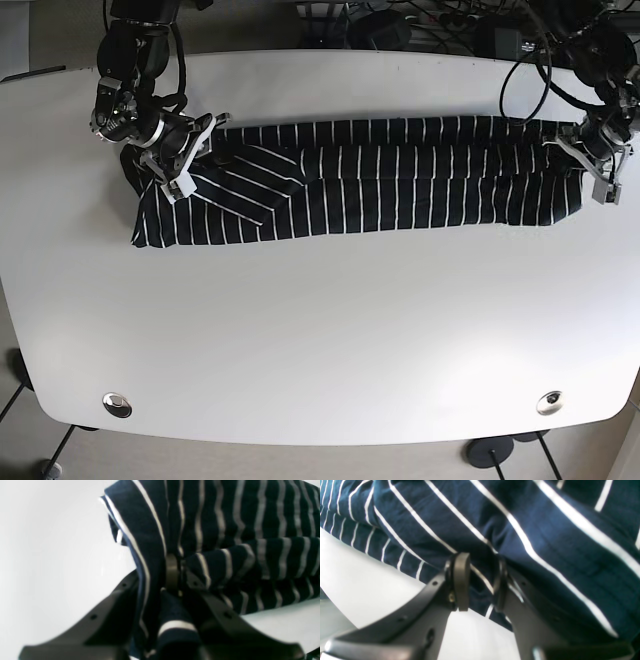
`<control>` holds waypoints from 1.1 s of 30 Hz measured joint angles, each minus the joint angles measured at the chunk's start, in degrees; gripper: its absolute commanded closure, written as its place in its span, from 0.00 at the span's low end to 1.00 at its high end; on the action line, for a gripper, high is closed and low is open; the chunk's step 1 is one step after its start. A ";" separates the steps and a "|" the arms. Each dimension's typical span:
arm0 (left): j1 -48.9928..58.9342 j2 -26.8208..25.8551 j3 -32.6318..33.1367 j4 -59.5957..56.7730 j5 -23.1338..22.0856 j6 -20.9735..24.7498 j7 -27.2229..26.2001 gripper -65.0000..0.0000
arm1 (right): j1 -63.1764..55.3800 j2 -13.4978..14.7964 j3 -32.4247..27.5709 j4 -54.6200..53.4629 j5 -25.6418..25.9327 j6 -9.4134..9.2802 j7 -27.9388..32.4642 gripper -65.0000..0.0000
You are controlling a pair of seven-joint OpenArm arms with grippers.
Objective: Fold the T-shirt properly
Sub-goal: 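Grasp the strip end with the left gripper and fold it toward the right gripper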
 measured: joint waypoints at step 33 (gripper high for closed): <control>-7.61 13.79 51.25 12.98 -0.50 18.75 1.77 0.51 | -0.02 0.46 -0.04 0.00 3.10 -0.15 -0.48 0.78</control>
